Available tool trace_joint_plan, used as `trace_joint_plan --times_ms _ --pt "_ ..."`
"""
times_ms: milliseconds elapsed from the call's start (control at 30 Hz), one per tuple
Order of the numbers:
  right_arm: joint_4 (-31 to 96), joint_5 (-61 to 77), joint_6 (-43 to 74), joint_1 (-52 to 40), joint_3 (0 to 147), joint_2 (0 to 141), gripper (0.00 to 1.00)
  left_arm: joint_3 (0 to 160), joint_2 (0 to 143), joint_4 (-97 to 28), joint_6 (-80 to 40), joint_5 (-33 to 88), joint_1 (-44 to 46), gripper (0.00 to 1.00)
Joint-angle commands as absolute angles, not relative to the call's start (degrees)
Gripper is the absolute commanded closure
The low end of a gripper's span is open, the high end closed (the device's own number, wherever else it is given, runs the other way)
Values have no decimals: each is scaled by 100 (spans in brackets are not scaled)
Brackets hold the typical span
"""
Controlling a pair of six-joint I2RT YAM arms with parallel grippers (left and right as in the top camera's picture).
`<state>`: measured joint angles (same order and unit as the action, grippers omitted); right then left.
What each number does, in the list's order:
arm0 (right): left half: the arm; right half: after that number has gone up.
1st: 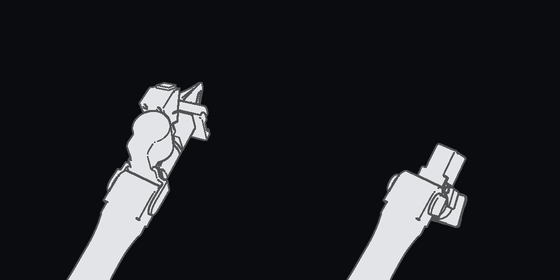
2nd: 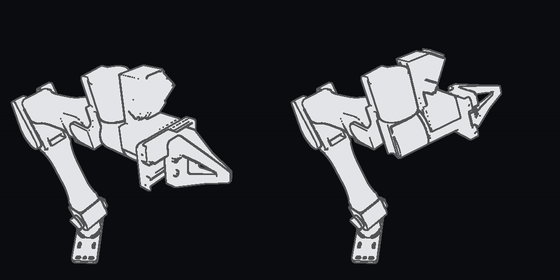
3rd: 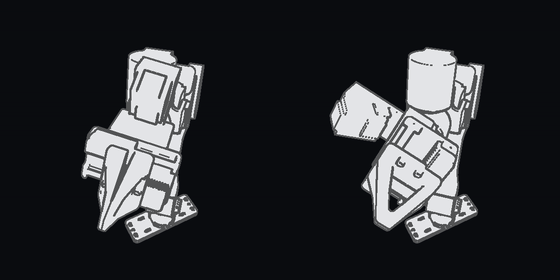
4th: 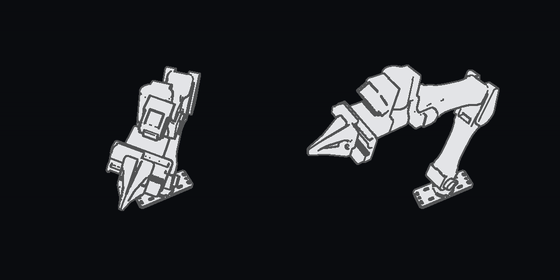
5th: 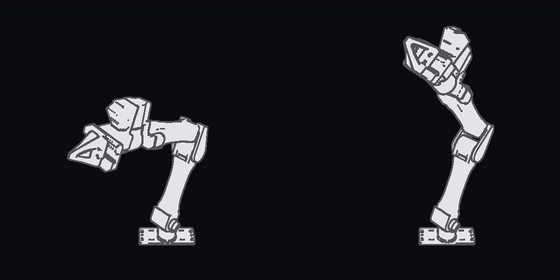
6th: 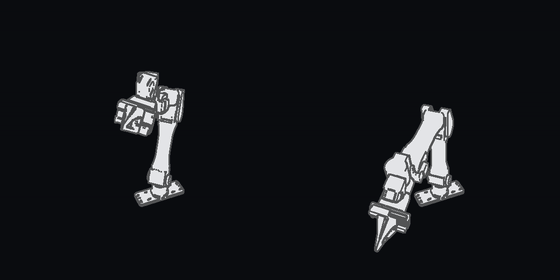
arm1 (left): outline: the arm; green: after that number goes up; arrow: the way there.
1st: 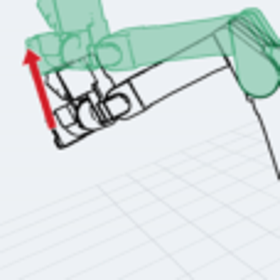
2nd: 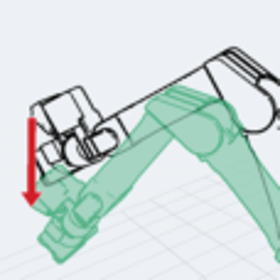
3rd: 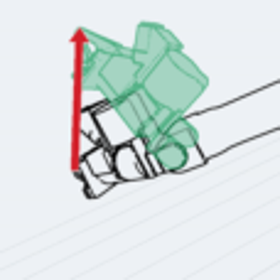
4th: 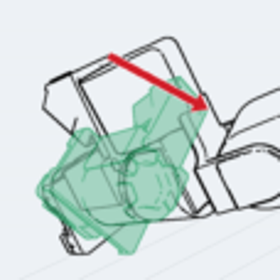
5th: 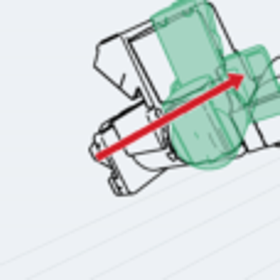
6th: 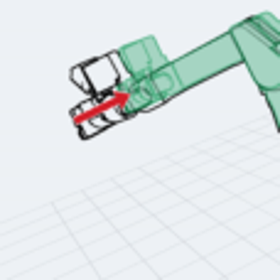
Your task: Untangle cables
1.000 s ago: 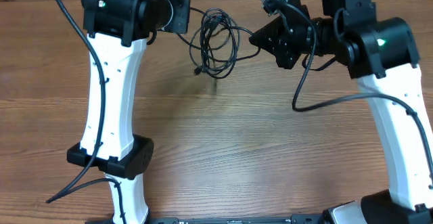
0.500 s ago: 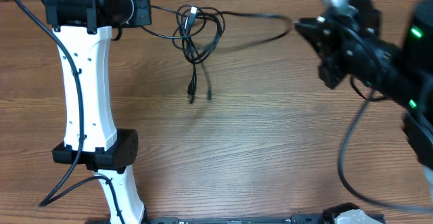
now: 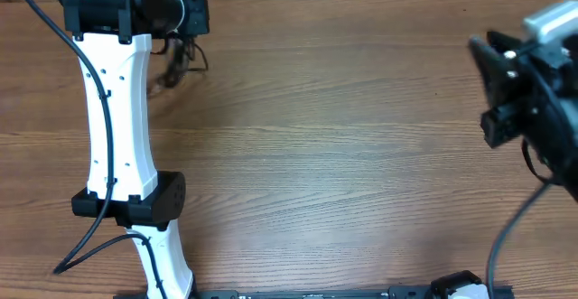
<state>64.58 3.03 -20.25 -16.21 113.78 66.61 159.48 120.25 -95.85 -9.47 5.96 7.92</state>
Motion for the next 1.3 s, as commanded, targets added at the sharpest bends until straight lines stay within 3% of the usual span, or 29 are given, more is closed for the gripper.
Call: trace_joint_plan --times_ms 0,100,167,800,1267 --pt "6508 633 -1772 -1601 11369 7094 28 15987 12062 -9679 -869 1151 1286 96" --pt "6635 941 -1774 -1601 11369 7387 9 16003 11994 -9679 -858 1166 1691 96" --pt "6757 1127 -1772 -1601 11369 7577 4 16005 11909 -9677 -858 1162 1911 96" --pt "6838 3485 -1216 -1601 11362 9089 4 16151 10291 -9268 -875 1907 2563 96" --pt "7137 4235 -2552 -1601 11358 9432 4 16153 10217 -8291 -1415 1597 2563 96"
